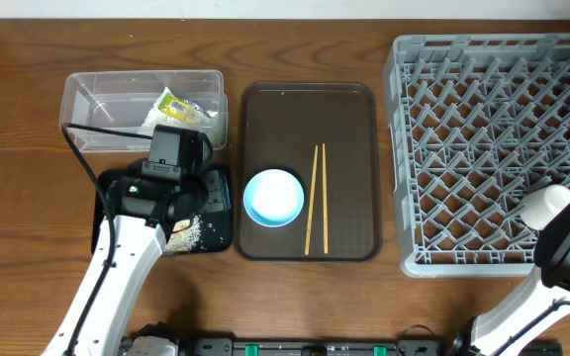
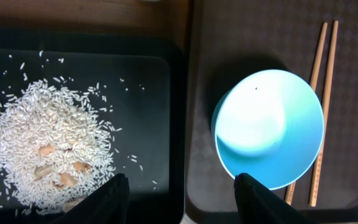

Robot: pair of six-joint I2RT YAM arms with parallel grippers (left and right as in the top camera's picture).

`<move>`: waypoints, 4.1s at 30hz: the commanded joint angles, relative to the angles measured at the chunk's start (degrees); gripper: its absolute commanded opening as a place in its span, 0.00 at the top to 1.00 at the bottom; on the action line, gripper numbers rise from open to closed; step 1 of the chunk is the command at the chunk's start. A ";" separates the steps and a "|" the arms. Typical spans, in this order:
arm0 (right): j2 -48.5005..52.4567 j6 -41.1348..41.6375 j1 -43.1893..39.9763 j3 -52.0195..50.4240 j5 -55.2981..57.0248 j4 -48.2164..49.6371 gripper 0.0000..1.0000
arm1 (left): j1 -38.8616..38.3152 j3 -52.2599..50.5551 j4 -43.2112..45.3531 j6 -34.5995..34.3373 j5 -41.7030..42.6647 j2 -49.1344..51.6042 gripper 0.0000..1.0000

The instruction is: Sort waste into correct bins and load items into the dishwasher rack

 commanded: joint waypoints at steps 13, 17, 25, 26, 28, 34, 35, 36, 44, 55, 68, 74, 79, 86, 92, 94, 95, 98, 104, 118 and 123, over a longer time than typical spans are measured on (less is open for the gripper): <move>0.48 20.61 3.43 0.17 2.75 -12.02 0.99 | 0.28 0.28 -0.07 -0.28 -0.28 -0.52 0.42; 0.48 25.11 5.22 0.17 2.78 -17.62 0.99 | 0.28 0.28 -0.04 -0.37 -0.28 -0.52 0.42; 0.37 36.50 6.23 0.17 2.49 -26.16 0.74 | 0.28 0.28 -0.04 -0.37 -0.28 -0.52 0.42; 0.09 37.13 6.38 0.17 2.03 -26.60 0.69 | 0.28 0.28 -0.07 -0.37 -0.28 -0.50 0.42; -1.27 37.29 6.78 0.20 -1.64 -27.58 0.59 | 0.28 0.28 -0.09 -0.37 -0.28 -0.52 0.42; -8.85 38.38 7.30 0.20 -17.14 -29.14 0.28 | 0.28 0.28 0.02 -0.35 -0.31 -0.50 0.42; -10.36 39.32 7.43 0.20 -20.76 -29.75 0.23 | 0.28 0.28 0.02 -0.35 -0.31 -0.50 0.42; -11.82 40.19 7.52 0.20 -24.37 -30.69 0.21 | 0.28 0.28 0.02 -0.35 -0.31 -0.52 0.42; -18.38 50.93 9.14 0.20 -56.22 -40.02 0.30 | 0.28 0.28 -0.24 -0.35 -0.31 -0.50 0.42; -18.36 60.63 20.76 0.09 -73.64 -55.10 0.26 | 0.28 0.28 -3.41 -0.59 -2.25 -0.52 0.42; -15.80 66.31 45.09 -8.22 -64.28 -52.50 0.32 | 0.28 0.28 -6.71 -0.55 -2.27 -0.50 0.42; -13.66 72.28 51.60 -15.98 -64.26 -44.85 0.44 | 0.28 0.28 -6.71 -0.57 -2.25 -0.50 0.42; -11.74 76.39 55.04 -21.16 -62.99 -38.38 0.54 | 0.28 0.28 -6.69 -0.57 -2.25 -0.50 0.42; -6.84 80.39 58.93 -23.61 -58.25 -34.27 0.57 | 0.28 0.28 -6.67 -0.55 -2.25 -0.50 0.42; -2.51 84.17 60.35 -23.61 -56.43 -33.51 0.76 | 0.28 0.28 -6.67 -0.57 -2.25 -0.50 0.42; -2.12 85.13 60.28 -23.61 -56.30 -33.44 0.87 | 0.28 0.28 -6.69 -0.57 -2.25 -0.50 0.42; -2.16 85.13 60.06 -23.54 -55.78 -33.22 0.92 | 0.28 0.28 -6.69 -0.57 -2.23 -0.50 0.42; -3.74 85.09 58.97 -22.62 -54.60 -33.14 0.98 | 0.28 0.28 -6.67 -0.57 -2.25 -0.50 0.42; -10.82 83.45 54.45 -20.55 -49.42 -33.57 0.99 | 0.28 0.28 -6.69 -0.57 -2.23 -0.50 0.42; -25.73 52.15 39.45 -20.55 -0.22 -23.32 0.99 | 0.28 0.28 -6.19 -0.57 -2.21 -0.50 0.41; -24.39 35.50 33.27 -20.55 7.32 -11.72 0.99 | 0.28 0.28 -6.19 -0.57 -2.21 -0.50 0.41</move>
